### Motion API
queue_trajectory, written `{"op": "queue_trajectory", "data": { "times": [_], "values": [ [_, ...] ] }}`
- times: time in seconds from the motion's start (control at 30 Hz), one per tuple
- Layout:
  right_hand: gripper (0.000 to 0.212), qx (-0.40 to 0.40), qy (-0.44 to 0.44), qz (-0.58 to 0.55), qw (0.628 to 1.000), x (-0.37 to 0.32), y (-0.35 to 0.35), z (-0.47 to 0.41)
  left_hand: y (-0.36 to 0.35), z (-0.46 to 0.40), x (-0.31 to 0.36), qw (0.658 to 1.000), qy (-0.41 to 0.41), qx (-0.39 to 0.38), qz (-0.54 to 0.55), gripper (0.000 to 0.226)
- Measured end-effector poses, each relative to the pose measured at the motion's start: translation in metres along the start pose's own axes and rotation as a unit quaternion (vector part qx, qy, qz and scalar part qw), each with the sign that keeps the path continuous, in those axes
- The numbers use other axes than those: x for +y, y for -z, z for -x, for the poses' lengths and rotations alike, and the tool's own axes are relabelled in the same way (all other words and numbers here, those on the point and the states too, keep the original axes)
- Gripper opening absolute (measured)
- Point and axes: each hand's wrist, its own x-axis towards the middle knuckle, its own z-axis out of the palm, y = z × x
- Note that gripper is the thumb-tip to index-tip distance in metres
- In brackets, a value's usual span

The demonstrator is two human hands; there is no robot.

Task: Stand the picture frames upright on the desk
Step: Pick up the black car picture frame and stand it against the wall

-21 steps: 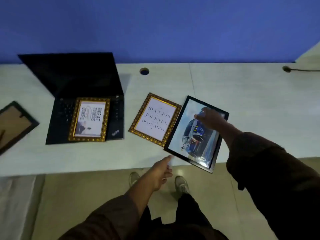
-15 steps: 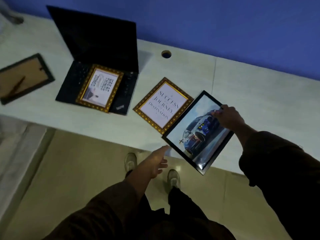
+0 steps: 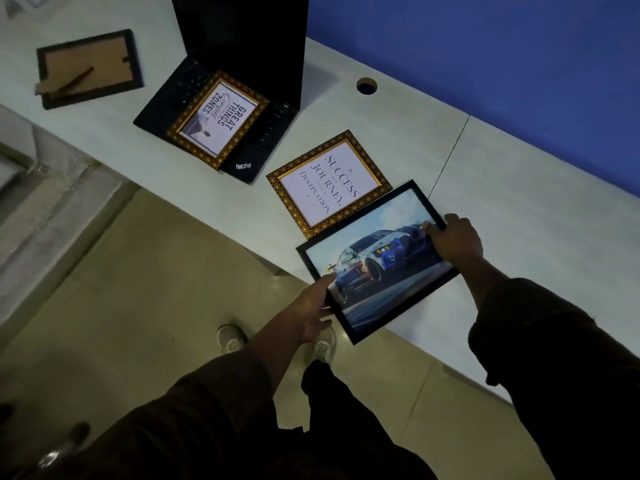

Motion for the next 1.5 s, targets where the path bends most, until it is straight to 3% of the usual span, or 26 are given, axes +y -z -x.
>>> {"op": "queue_trajectory", "data": {
  "times": [0.1,0.2,0.33,0.4,0.5,0.57,0.67,0.77,0.9,1.07,1.13,1.2,1.27,1.37,1.5],
  "values": [
    [0.073,-0.005,0.007,-0.002,1.000,-0.006,-0.009,0.018,0.000,0.005,-0.008,1.000,0.012,0.014,0.006,0.045],
    [0.076,-0.010,0.015,-0.026,0.999,-0.015,-0.020,0.035,0.014,0.012,-0.012,0.999,0.022,0.036,0.007,0.054],
    [0.072,-0.018,0.060,-0.031,0.998,-0.040,-0.034,0.062,0.046,0.033,-0.015,0.996,0.021,0.083,0.026,0.039],
    [0.071,-0.024,0.081,-0.034,0.996,-0.058,-0.042,0.077,0.078,0.025,-0.016,0.993,-0.002,0.094,0.073,0.057],
    [0.066,-0.038,0.114,-0.027,0.992,-0.090,-0.050,0.096,0.158,-0.061,-0.036,0.981,-0.067,0.142,0.113,0.107],
    [0.063,-0.048,0.157,-0.034,0.986,-0.122,-0.057,0.111,0.192,-0.042,-0.025,0.969,-0.084,0.186,0.139,0.117],
    [0.059,-0.038,0.215,-0.065,0.974,-0.175,-0.064,0.129,0.193,0.070,0.012,0.951,-0.155,0.222,0.150,0.086],
    [0.060,-0.024,0.253,-0.075,0.964,-0.227,-0.067,0.146,0.221,0.108,0.030,0.940,-0.197,0.234,0.149,0.051],
    [0.062,-0.015,0.286,-0.107,0.952,-0.292,-0.067,0.166,0.267,0.147,0.053,0.928,-0.233,0.233,0.175,0.056],
    [0.055,0.009,0.332,-0.138,0.933,-0.380,-0.065,0.193,0.332,0.190,0.086,0.913,-0.267,0.248,0.182,0.026],
    [0.061,0.036,0.332,-0.163,0.928,-0.418,-0.063,0.205,0.368,0.198,0.104,0.912,-0.286,0.229,0.185,0.040],
    [0.063,0.062,0.355,-0.177,0.916,-0.449,-0.060,0.214,0.400,0.205,0.120,0.903,-0.315,0.228,0.183,0.080],
    [0.057,0.086,0.376,-0.170,0.907,-0.481,-0.056,0.220,0.443,0.198,0.144,0.898,-0.338,0.228,0.167,0.100],
    [0.058,0.105,0.390,-0.172,0.899,-0.526,-0.045,0.224,0.462,0.233,0.178,0.893,-0.372,0.201,0.156,0.096],
    [0.058,0.120,0.385,-0.186,0.896,-0.569,-0.027,0.223,0.482,0.256,0.226,0.879,-0.415,0.193,0.137,0.064]
  ]
}}
